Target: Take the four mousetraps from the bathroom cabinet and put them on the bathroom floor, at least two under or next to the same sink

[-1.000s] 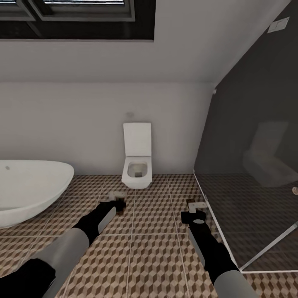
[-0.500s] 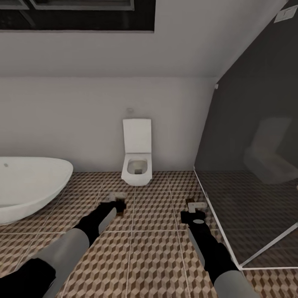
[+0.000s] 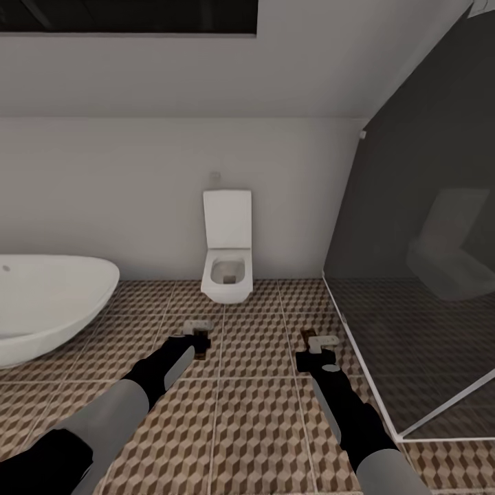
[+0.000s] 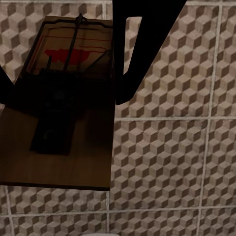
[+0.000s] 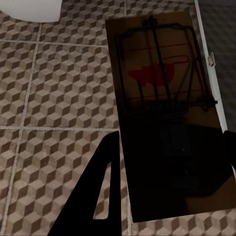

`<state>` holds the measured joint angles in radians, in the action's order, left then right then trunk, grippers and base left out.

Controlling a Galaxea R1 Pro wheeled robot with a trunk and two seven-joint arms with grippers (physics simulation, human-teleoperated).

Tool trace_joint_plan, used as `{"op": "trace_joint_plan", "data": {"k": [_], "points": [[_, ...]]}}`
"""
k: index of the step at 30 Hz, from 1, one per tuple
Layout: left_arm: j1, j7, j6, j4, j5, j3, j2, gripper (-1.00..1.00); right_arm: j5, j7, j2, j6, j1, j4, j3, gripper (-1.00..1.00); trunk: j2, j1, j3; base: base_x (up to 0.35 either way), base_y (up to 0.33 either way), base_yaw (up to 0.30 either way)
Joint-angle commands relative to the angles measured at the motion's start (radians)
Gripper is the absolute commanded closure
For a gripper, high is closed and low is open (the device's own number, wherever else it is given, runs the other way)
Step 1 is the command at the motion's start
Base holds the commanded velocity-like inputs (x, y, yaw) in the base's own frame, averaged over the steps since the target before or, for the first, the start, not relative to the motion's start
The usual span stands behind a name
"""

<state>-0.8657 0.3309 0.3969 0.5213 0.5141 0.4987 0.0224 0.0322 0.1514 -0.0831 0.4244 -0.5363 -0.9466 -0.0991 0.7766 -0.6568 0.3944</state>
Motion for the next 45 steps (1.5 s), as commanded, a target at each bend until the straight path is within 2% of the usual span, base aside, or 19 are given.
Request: {"op": "trace_joint_plan", "data": {"k": [1,33,45], "points": [[-0.001,0.011,0.003,0.002,0.009,0.008,-0.001,1.0,0.002,0.004,0.0,0.007,-0.001,-0.001,-0.002,1.0,0.008,-0.004,0.006,0.0,0.0,0.0],[-0.001,0.011,0.003,0.002,0.009,0.008,-0.001,1.0,0.002,0.003,-0.002,0.007,-0.001,-0.001,-0.003,1.0,0.232,-0.127,0.158,0.0,0.0,0.0],[-0.001,0.013,0.003,-0.002,0.009,0.009,0.017,1.0,0.002,0.002,-0.003,0.007,-0.001,-0.001,-0.004,1.0,0.316,-0.173,0.215,0.0,0.0,0.0]]}}
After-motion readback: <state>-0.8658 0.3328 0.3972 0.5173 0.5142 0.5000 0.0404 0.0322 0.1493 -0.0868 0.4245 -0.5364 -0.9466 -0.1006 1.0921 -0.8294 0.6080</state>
